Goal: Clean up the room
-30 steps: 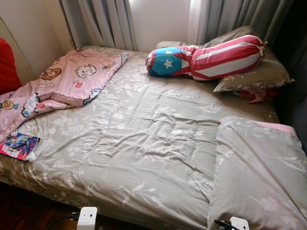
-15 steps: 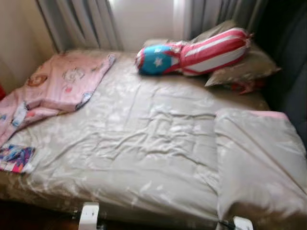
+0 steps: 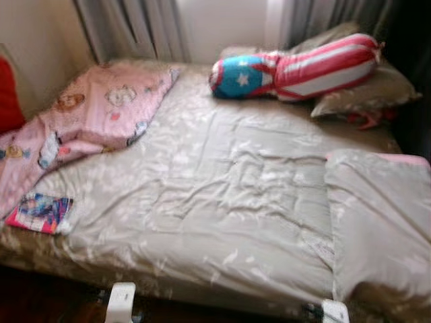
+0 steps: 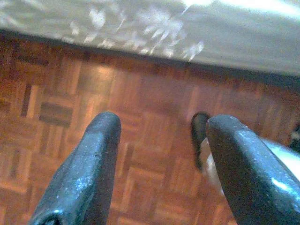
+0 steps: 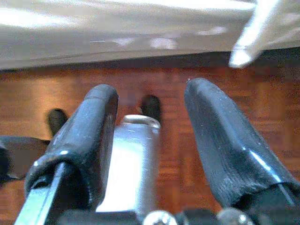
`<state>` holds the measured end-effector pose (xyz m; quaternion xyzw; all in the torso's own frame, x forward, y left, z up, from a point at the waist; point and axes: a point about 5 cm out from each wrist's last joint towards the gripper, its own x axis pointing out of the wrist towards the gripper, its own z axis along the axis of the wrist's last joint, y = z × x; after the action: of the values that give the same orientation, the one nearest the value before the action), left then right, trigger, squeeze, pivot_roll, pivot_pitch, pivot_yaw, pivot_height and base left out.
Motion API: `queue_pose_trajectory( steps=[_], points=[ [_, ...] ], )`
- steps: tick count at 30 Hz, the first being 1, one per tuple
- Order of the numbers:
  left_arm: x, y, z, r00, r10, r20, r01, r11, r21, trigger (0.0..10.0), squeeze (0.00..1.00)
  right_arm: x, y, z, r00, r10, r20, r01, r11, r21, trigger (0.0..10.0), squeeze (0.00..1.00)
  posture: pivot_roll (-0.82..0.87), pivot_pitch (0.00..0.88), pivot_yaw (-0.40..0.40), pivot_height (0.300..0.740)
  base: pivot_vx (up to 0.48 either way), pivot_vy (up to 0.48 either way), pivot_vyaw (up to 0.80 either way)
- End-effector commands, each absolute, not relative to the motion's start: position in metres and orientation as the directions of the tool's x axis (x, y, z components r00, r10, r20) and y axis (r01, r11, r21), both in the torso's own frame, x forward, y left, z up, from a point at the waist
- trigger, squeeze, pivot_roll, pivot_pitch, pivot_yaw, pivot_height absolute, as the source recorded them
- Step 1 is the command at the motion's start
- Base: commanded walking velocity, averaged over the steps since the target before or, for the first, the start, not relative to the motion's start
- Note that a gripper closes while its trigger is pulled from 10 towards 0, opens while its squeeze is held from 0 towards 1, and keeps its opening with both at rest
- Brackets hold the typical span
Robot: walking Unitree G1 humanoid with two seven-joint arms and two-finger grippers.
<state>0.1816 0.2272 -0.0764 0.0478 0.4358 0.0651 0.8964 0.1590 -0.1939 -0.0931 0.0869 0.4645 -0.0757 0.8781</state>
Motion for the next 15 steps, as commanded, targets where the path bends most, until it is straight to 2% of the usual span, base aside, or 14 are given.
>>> queue_pose_trajectory(
  steps=[1, 15],
  points=[
    [0.1808, 0.2264, -0.0772, 0.606, 0.160, -0.779, -0.070, 0.986, 0.148, 10.0, 0.00, 0.1513, -0.1986, -0.0957, 0.533, -0.064, -0.843, 0.229, 0.971, 0.071, 10.0, 0.00, 0.03, 0.083, 0.017, 0.740, 0.000, 0.337, 0.00],
    [0.1812, 0.2264, -0.0770, 0.607, 0.160, -0.779, -0.070, 0.986, 0.148, 10.0, 0.00, 0.1529, -0.1967, -0.0954, 0.536, -0.057, -0.842, 0.227, 0.971, 0.078, 10.0, 0.00, 0.02, 0.072, 0.020, 0.740, 0.000, 0.339, 0.00]
  ],
)
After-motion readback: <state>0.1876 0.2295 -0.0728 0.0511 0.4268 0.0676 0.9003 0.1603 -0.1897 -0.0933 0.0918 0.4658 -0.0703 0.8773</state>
